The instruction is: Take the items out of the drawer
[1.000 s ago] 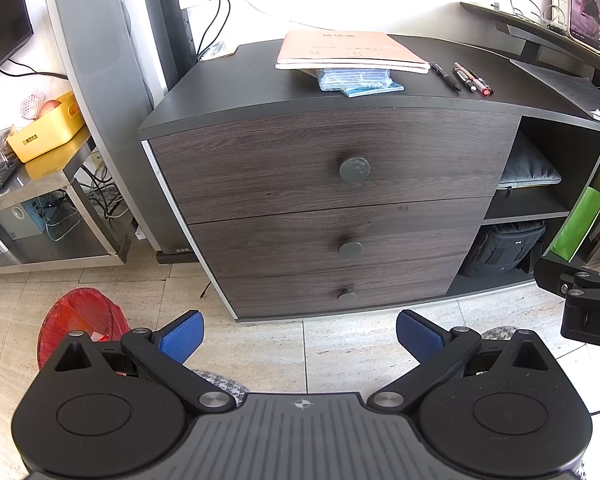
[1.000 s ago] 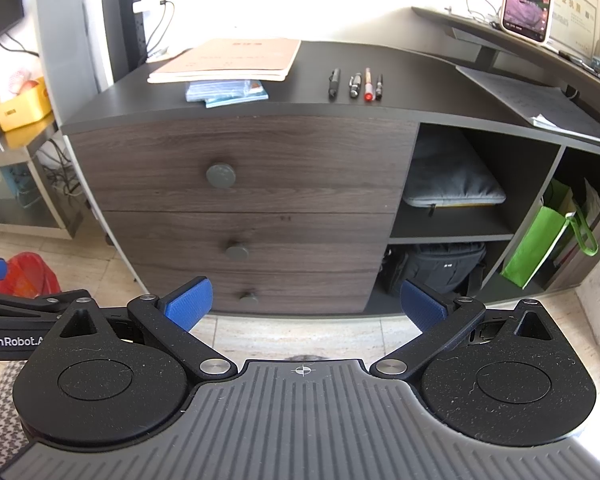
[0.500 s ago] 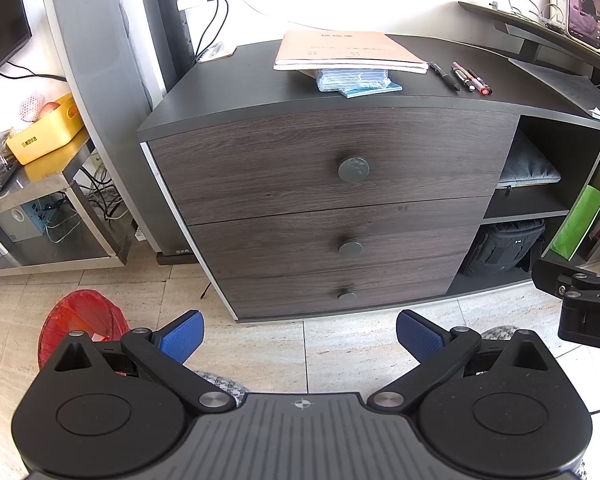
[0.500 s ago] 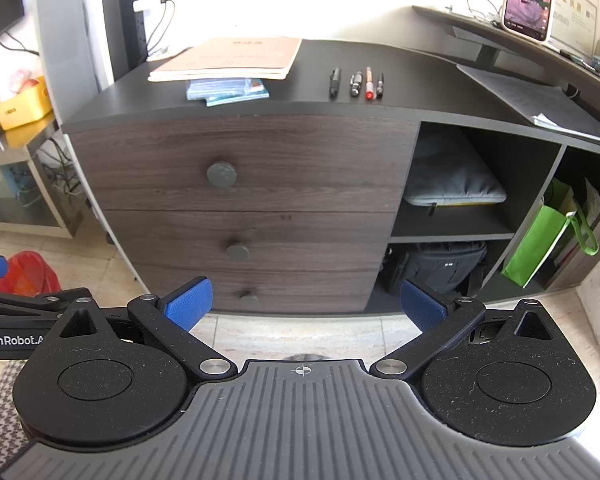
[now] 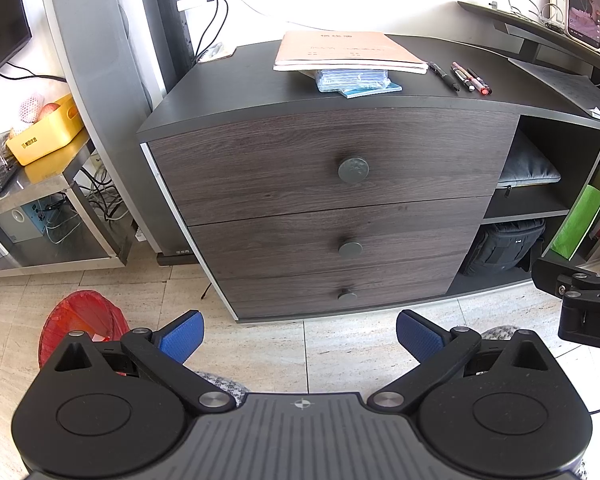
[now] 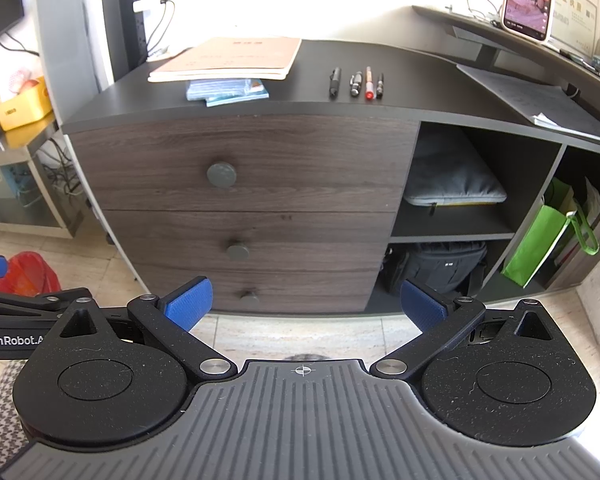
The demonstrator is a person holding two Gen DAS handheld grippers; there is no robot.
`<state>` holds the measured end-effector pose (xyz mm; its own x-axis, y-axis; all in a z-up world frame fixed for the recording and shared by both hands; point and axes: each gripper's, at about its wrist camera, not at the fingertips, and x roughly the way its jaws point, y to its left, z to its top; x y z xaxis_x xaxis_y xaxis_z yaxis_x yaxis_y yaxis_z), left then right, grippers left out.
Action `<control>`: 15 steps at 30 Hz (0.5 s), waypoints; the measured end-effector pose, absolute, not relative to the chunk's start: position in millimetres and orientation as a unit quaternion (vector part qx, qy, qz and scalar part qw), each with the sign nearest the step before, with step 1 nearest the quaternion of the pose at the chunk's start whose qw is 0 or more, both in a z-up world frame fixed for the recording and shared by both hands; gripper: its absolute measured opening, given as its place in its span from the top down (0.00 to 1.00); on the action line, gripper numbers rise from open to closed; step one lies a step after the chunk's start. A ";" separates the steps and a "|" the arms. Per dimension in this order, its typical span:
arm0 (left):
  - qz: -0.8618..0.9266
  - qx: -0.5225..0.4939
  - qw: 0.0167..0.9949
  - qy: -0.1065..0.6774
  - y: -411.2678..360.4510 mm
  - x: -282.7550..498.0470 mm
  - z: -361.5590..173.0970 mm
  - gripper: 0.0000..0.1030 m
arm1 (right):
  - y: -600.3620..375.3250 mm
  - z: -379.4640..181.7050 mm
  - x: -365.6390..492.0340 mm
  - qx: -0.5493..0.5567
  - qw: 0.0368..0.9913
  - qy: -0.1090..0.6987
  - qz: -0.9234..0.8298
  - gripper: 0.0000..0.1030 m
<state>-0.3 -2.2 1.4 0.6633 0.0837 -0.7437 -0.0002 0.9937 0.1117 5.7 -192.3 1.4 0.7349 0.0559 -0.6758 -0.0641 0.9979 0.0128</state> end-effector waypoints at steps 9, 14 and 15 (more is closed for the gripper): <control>0.023 0.051 0.910 0.410 -2.0 0.8 1.6 0.01 | -190.8 0.1 5.0 -0.006 0.931 0.363 0.031 0.00; 0.023 0.050 0.910 0.411 -3.0 1.5 1.5 0.01 | -190.8 -0.3 5.9 -0.007 0.931 0.364 0.031 0.00; 0.023 0.050 0.910 0.411 -3.1 1.7 1.2 0.01 | -191.0 -0.5 6.1 -0.007 0.931 0.364 0.030 0.00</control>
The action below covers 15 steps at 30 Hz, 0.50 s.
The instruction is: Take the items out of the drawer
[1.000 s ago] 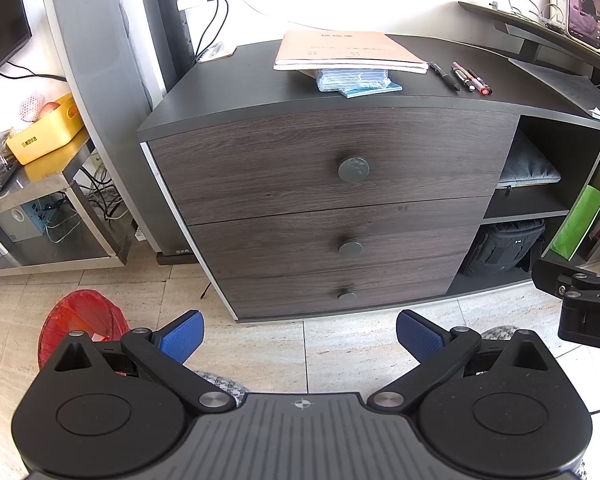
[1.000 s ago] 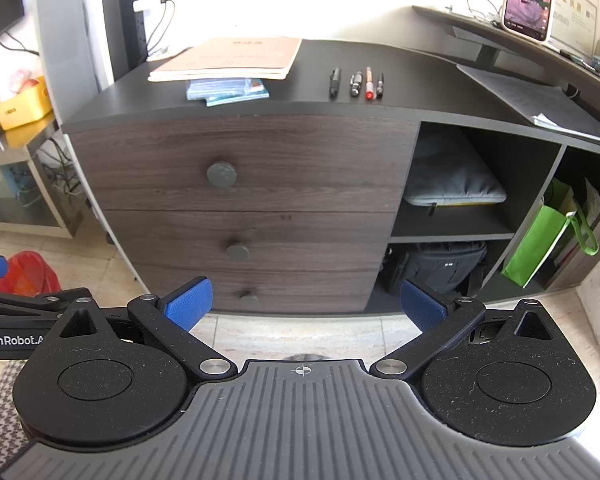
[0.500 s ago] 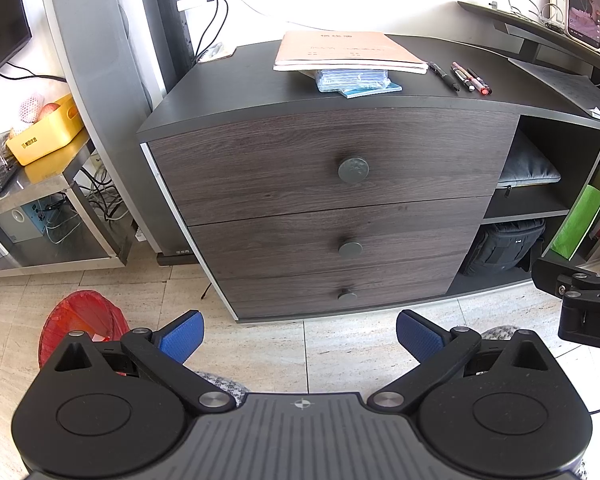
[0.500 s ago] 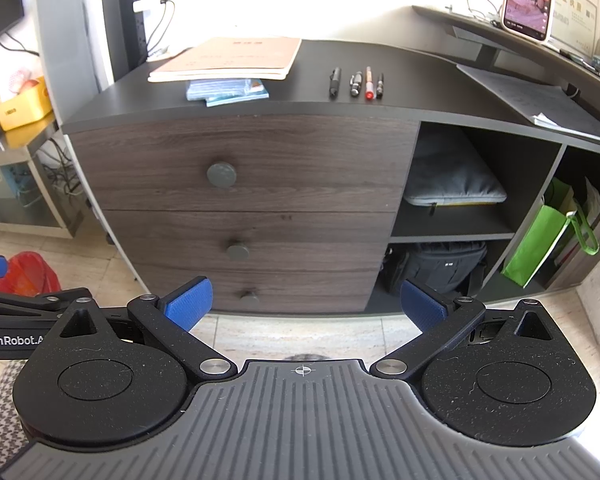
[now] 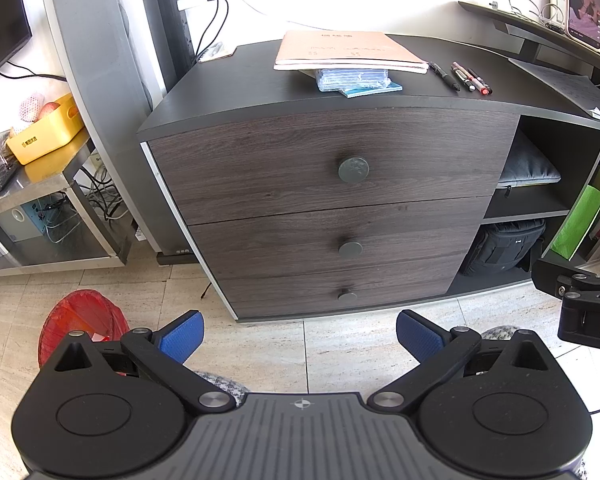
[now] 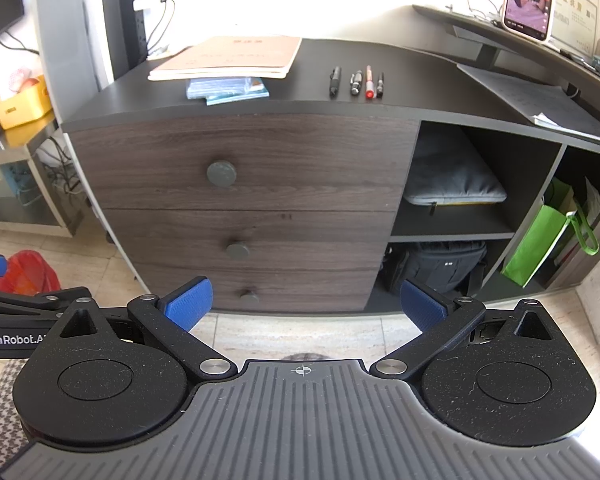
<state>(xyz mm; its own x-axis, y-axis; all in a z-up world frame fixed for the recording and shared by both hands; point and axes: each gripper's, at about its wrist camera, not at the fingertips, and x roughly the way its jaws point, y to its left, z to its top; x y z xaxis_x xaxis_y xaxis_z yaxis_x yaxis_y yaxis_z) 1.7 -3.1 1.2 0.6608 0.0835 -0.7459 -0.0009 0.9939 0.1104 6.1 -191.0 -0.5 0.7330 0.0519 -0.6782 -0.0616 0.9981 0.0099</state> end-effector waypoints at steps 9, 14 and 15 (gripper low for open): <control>0.020 0.047 0.907 0.419 -2.0 5.1 -2.8 0.01 | -192.8 -2.5 7.9 -0.007 0.930 0.367 0.025 0.00; 0.016 0.033 0.902 0.431 2.1 8.9 -7.3 0.01 | -193.8 -5.0 9.5 -0.007 0.929 0.368 0.021 0.00; 0.015 0.031 0.901 0.433 2.9 9.7 -8.2 0.01 | -194.2 -6.2 10.3 -0.007 0.930 0.368 0.020 0.00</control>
